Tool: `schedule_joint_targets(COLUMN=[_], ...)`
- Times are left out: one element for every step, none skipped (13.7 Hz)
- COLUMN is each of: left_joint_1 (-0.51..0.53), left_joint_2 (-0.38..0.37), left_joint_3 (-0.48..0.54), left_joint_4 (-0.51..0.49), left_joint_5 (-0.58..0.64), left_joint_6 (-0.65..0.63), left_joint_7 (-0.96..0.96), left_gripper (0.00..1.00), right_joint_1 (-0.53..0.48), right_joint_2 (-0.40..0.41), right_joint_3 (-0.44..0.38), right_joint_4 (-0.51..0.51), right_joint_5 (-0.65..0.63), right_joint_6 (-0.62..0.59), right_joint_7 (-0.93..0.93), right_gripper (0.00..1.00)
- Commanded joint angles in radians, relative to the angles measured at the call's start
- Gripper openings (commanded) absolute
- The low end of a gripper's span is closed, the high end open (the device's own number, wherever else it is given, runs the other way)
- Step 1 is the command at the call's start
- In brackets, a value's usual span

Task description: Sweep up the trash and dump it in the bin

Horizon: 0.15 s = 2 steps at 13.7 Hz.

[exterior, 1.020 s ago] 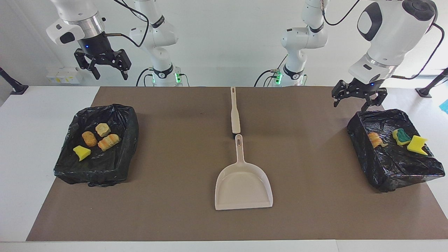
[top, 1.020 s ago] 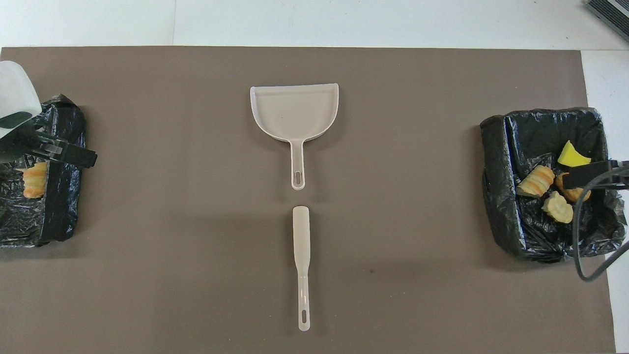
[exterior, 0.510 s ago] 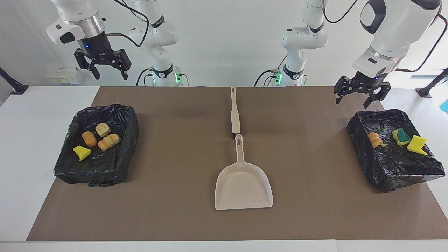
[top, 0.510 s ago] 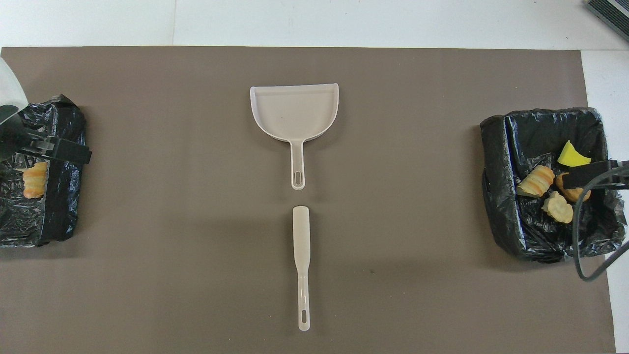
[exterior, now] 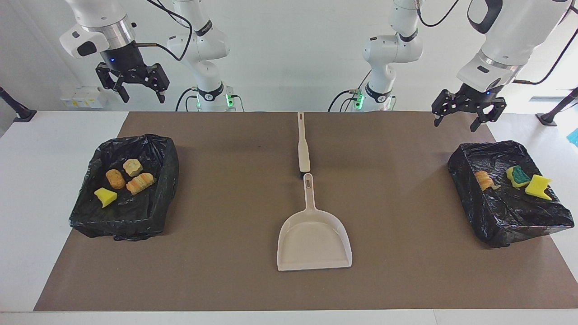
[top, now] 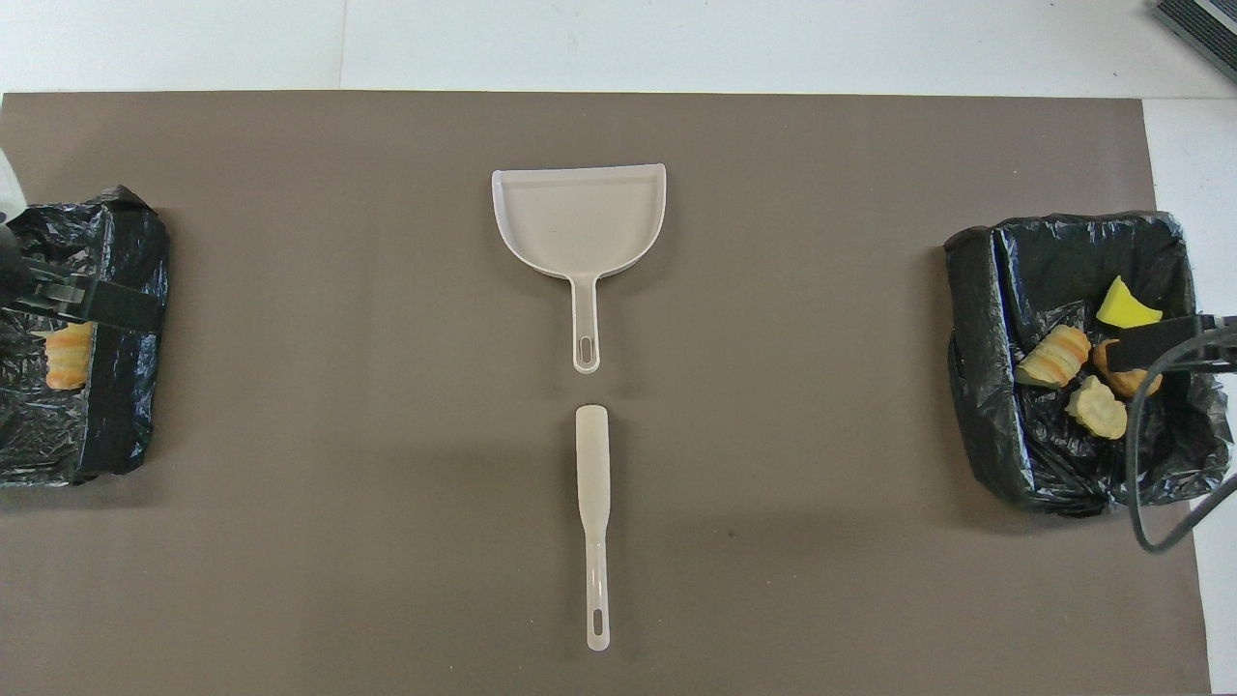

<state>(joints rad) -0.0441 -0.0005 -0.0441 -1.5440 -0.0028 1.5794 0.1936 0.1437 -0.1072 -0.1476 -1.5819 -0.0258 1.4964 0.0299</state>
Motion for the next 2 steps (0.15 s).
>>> schedule_joint_targets(left_joint_1=[0.004,0.006], left_joint_2=[-0.006,-0.007], left_joint_3=[0.000,0.000], left_joint_4=[0.007,0.004], left_joint_5=[-0.013,-0.013], left_joint_6=[-0.024,-0.025], left_joint_7=[-0.008,-0.006], left_gripper=[1.00,1.00], right_joint_1=[0.002,0.004], right_joint_2=[-0.017,-0.017], right_joint_3=[-0.007,-0.007], right_joint_4=[-0.015,-0.015], right_joint_5=[0.013,0.013], right_joint_6=[-0.004,-0.004], right_joint_7=[-0.018,-0.018], right_gripper=[1.00,1.00])
